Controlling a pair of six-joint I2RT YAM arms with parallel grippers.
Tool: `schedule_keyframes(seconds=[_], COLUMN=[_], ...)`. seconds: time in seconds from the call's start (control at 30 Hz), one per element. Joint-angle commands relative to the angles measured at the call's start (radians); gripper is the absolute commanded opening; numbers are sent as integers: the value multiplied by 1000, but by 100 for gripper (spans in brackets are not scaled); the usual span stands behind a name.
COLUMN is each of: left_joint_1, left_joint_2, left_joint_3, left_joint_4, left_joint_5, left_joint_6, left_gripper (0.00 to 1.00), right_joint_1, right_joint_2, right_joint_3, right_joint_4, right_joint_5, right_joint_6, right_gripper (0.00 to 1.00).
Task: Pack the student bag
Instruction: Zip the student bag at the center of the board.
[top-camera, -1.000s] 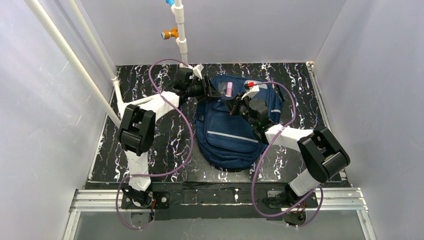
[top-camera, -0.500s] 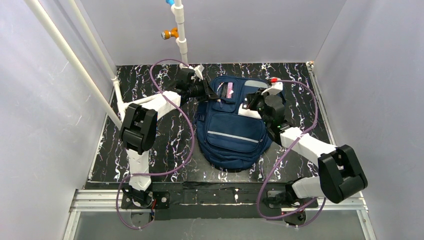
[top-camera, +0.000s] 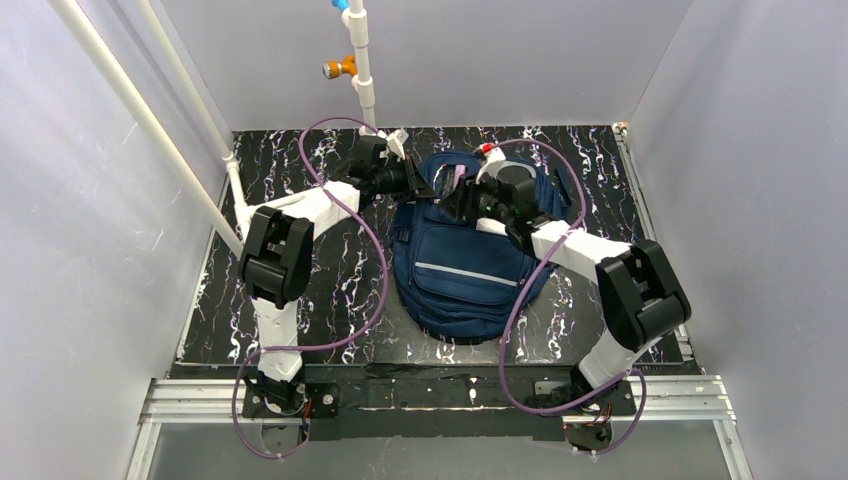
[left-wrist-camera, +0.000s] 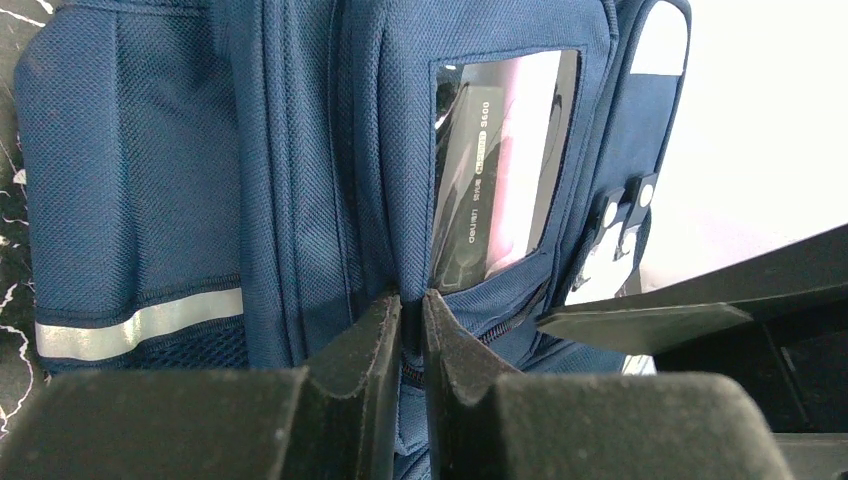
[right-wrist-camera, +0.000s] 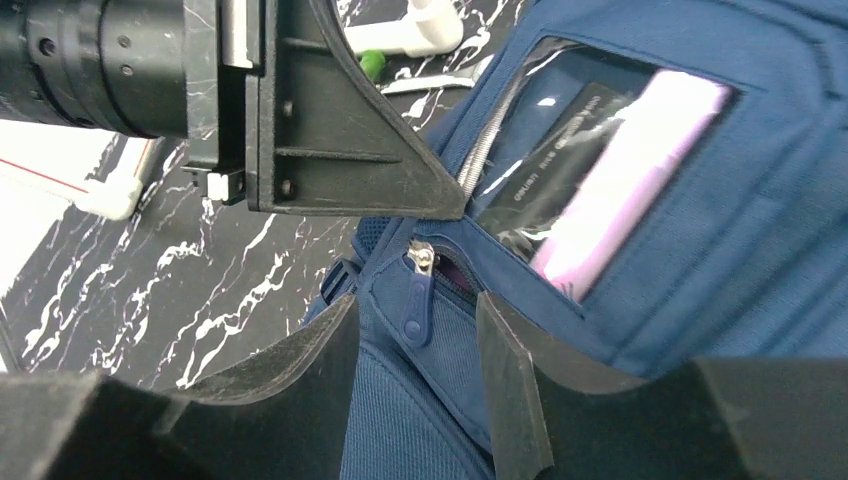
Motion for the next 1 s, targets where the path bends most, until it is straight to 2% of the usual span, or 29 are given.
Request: schedule_keyframes(seconds=[0.0, 0.43, 0.47, 0.5, 0.57, 0.6, 0.7, 0.93, 0.97], left_joint_1=[10, 10, 10, 10, 10, 12, 20, 23, 24], left_joint_2=[-53, -62, -63, -65, -66, -66, -65, -74, -76], left_joint_3=[-19, -18, -20, -22, -24, -24, -29, -38, -41], left_joint_4=[-48, -53, -55, -56, -70, -82, -91, -91, -91], left_joint_5=[23, 29, 27, 21, -2, -15, -45, -61, -52], left_joint_6=[28, -6, -6, -6, -2, -1, -6, 4, 2], left_gripper=[0, 0, 0, 0, 0, 0, 0, 0, 0], right_joint_1=[41, 184, 193, 197, 198, 198, 197, 160, 159], right_joint_2=[56, 117, 125, 131, 142, 141, 129, 73, 57], right_joint_3=[109, 201, 209, 219, 241, 244, 237, 204, 184], right_joint_4=[-83, -272, -281, -295, -330, -335, -348, -366, -332], right_joint_5=[-29, 343, 364, 382, 419, 438, 492, 426, 400], right_joint_6=[-50, -288, -299, -306, -311, -312, -308, -259, -229], right_gripper=[54, 49, 46, 39, 19, 13, 2, 2, 14])
